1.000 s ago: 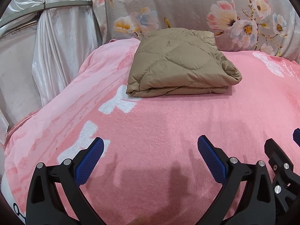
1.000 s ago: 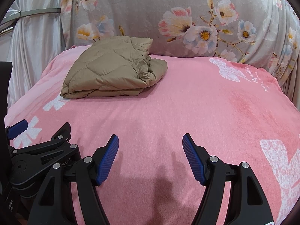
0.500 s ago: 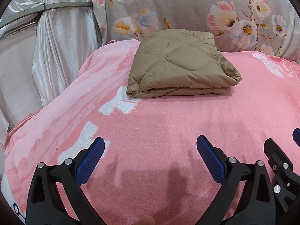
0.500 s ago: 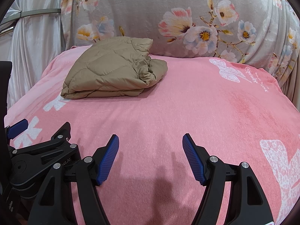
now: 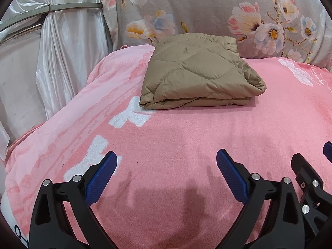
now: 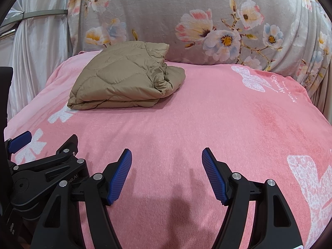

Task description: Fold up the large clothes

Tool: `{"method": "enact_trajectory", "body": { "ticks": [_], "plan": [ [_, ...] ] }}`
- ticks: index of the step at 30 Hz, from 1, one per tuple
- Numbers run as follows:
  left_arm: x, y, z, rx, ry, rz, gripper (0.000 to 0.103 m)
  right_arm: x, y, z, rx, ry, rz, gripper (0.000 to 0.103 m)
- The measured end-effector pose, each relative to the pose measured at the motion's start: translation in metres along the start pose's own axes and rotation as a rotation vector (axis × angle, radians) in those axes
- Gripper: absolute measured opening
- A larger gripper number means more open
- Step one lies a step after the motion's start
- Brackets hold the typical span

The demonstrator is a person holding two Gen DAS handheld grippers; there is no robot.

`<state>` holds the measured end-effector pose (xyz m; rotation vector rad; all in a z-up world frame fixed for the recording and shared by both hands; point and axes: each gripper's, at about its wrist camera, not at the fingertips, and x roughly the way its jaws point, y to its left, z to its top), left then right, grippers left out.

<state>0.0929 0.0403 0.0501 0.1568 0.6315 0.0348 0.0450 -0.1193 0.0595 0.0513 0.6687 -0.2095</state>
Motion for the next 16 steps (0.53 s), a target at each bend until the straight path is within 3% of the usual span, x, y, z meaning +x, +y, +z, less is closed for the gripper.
{"method": "enact_trajectory", "body": {
  "ticks": [16],
  "plan": [
    [0.0026,-0.0015,-0.0004,0.001,-0.004,-0.009,0.094,-0.0004,0.0004,-0.0006,-0.001,-0.002,-0.001,0.068]
  ]
}}
